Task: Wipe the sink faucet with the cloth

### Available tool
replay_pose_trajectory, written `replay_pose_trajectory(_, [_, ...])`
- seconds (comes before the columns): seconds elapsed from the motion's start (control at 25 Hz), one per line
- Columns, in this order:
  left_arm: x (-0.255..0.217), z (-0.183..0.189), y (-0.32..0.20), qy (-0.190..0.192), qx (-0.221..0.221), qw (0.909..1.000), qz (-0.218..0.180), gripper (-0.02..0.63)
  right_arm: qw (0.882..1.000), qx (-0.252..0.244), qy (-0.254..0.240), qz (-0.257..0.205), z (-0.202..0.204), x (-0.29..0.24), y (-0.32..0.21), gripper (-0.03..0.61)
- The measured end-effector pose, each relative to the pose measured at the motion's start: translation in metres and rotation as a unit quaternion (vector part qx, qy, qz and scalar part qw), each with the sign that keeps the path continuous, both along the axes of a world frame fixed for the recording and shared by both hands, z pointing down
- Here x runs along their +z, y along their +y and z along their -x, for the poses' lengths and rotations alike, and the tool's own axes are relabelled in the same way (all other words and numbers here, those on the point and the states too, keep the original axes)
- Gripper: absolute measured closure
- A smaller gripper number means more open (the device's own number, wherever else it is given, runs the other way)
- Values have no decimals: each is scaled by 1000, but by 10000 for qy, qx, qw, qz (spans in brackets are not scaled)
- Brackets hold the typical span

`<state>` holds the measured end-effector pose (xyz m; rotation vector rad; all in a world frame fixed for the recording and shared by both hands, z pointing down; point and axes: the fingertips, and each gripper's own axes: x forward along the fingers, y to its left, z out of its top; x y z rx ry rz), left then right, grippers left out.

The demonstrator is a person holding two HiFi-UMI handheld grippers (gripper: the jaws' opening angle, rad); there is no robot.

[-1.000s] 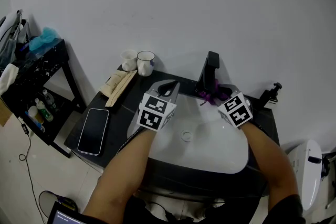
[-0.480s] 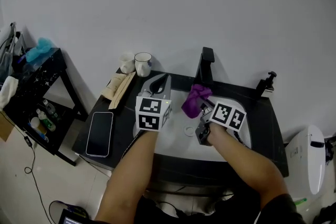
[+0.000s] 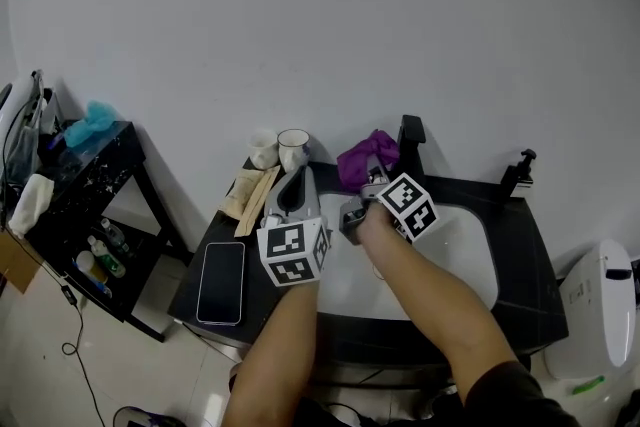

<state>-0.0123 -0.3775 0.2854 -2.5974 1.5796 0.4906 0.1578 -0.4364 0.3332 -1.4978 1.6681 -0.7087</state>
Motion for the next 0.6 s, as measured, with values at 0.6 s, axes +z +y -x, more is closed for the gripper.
replay_pose_trajectory(0.6, [-6,-3,3,49,83,9999,-132,597,9940,830,-705,120,-23,25,-10,497])
